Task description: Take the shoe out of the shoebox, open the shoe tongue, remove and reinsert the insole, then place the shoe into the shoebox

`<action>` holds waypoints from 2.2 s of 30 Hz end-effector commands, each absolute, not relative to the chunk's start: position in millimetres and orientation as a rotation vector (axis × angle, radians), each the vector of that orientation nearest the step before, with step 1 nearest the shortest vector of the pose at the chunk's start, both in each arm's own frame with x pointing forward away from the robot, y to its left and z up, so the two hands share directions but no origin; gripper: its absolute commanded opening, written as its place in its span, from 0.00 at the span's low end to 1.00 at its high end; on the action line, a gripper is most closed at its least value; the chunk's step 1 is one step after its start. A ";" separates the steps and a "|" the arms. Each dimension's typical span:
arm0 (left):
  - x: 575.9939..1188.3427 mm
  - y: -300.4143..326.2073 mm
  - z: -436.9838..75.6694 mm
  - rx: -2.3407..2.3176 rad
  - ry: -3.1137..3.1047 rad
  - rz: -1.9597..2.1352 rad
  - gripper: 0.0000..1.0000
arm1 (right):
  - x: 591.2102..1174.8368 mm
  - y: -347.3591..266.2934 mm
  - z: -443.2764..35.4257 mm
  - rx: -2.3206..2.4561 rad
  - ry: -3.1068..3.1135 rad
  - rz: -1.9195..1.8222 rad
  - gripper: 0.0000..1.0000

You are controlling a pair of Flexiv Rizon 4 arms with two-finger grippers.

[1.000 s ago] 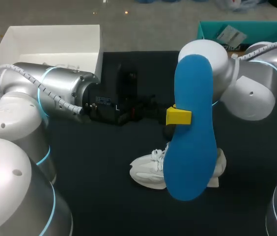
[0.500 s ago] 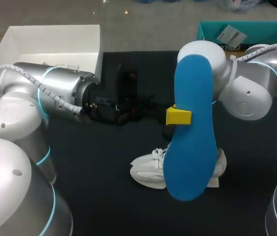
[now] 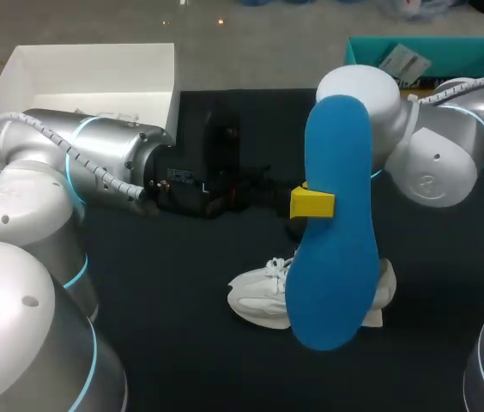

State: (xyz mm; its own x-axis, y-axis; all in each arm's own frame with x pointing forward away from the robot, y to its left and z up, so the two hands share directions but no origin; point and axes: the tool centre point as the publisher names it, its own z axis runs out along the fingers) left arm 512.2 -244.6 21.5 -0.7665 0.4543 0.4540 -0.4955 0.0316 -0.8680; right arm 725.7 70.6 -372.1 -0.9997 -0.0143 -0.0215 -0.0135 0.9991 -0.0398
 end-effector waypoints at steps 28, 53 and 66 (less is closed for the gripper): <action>504.4 -249.5 26.2 0.330 -1.840 1.877 0.00 | 711.9 76.4 -310.1 1.777 3.205 0.572 0.00; 504.4 -249.5 26.2 0.330 -1.840 1.877 0.00 | 701.4 110.7 -345.5 2.179 2.989 1.068 0.00; 504.4 -249.5 26.2 0.330 -1.840 1.877 0.00 | 701.1 113.9 -353.3 2.106 2.998 0.947 0.00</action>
State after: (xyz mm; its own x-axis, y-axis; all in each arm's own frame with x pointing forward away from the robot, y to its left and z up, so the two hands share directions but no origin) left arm 512.2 -244.6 21.5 -0.7665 0.4543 0.4540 -0.4955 0.0315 -0.8681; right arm 701.2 112.1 -354.1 -0.2437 0.6397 0.7289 0.9432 0.3314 0.0246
